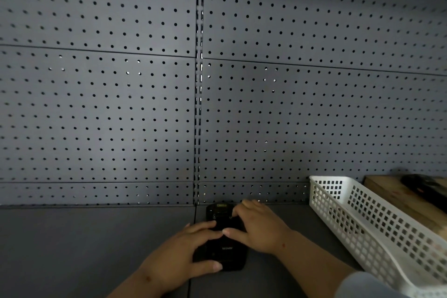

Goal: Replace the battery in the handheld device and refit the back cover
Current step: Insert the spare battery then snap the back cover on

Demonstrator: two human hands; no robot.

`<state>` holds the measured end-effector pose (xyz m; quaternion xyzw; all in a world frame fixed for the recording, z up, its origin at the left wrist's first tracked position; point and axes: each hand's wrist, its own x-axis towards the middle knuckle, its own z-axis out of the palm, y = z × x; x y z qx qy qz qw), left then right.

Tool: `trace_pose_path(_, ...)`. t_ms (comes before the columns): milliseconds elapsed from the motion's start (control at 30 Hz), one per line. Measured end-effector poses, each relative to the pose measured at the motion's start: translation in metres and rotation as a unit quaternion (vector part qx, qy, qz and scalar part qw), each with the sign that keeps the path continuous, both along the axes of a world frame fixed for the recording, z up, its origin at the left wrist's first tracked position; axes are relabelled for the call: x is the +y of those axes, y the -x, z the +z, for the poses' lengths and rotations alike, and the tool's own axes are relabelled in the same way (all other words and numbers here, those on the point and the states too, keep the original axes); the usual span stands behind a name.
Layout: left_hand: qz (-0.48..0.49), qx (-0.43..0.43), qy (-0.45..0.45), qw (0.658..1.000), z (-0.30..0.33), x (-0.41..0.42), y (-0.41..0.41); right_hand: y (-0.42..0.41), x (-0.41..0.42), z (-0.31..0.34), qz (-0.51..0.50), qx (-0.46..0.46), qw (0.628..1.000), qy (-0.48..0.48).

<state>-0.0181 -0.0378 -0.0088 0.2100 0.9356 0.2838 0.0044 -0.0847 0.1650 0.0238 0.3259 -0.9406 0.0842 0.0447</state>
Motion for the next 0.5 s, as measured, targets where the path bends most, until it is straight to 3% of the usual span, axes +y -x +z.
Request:
trace_pose_path(267,-0.011,-0.010,0.008,1.000,0.016,0.001,0.003,-0.002,0.002,-0.005,-0.007,-0.004,1.000,0.015)
trace_pose_path(500,0.027,-0.046,0.221,0.974,0.042,0.003,0.022,-0.006,0.000,-0.009,-0.028,-0.026,0.999,0.035)
